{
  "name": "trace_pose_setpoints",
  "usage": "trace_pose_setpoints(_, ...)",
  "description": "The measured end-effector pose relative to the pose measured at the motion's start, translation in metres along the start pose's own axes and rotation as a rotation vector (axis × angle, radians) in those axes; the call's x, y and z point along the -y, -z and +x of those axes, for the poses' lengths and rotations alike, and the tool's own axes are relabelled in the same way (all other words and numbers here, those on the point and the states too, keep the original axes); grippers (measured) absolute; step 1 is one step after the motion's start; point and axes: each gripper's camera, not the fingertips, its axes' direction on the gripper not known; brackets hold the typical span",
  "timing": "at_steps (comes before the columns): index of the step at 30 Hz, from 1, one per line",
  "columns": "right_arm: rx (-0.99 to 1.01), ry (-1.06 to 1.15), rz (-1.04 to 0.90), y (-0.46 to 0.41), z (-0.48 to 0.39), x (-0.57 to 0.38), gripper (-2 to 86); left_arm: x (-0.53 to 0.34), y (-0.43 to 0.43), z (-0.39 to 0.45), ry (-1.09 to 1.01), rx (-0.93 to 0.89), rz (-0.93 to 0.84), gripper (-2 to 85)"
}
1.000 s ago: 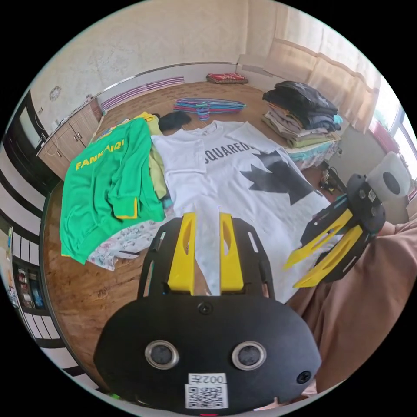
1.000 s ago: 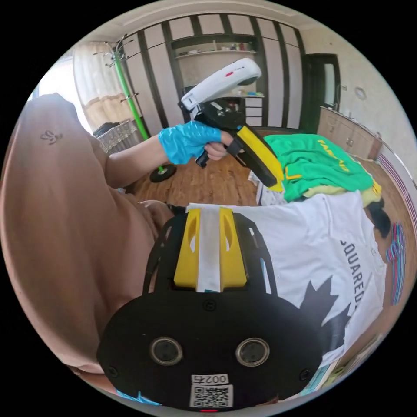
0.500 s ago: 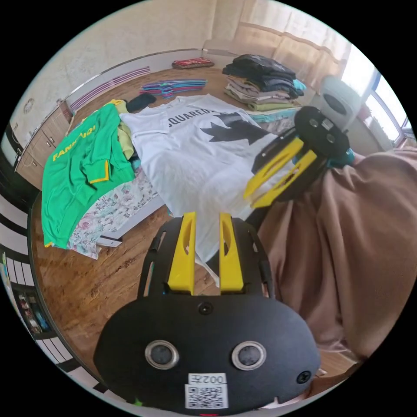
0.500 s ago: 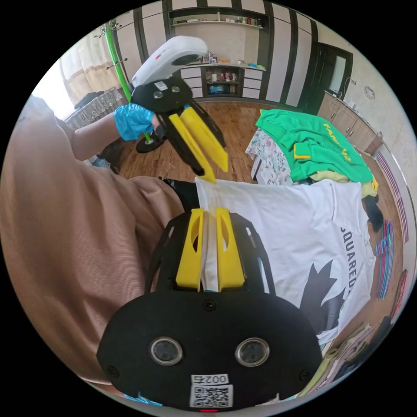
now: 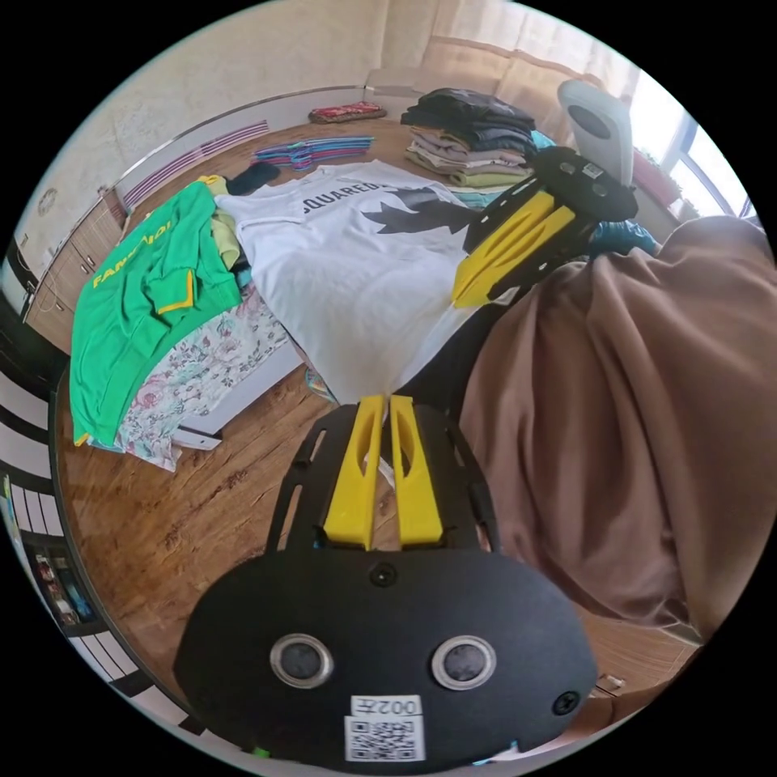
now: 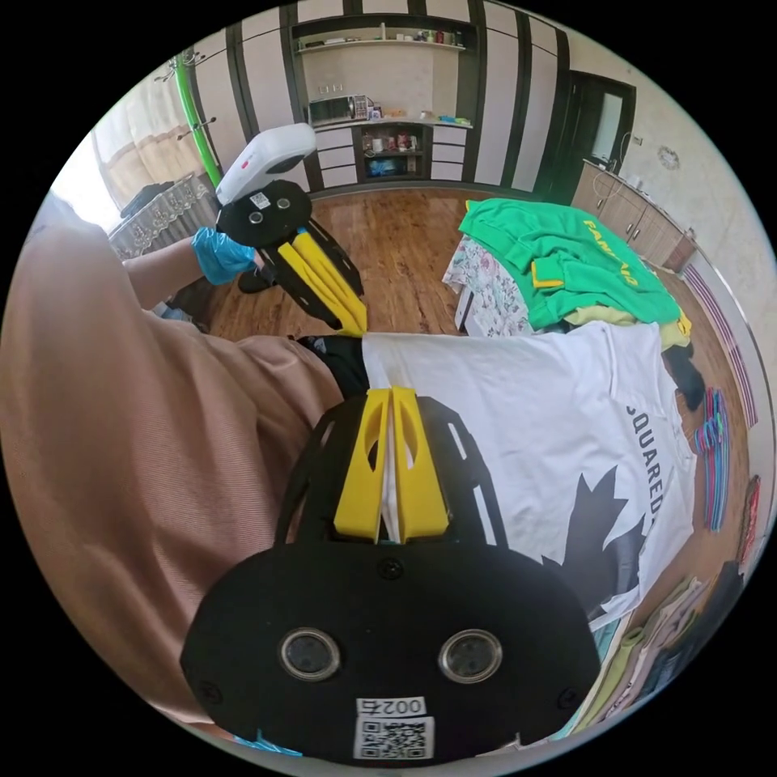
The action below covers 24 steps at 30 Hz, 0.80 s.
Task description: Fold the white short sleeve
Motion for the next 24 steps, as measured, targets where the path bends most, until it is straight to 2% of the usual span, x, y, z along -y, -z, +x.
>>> trace_pose_setpoints(14, -0.021, -0.007, -0.003, 0.036, -0.026, 0.000, 1.9, -0.042, 0.021, 0.006, 0.041, 0.033, -0.043, 1.7)
trace_pose_setpoints(19, -0.054, -0.013, -0.059, 0.050, -0.026, -0.011, 5.4, -0.055, 0.022, 0.012, 0.062, 0.094, -0.046, 0.9)
trace_pose_setpoints(24, -0.107, 0.008, -0.163, 0.056, -0.029, -0.022, 5.2, -0.072, 0.026, 0.011, 0.108, 0.111, -0.038, -1.2)
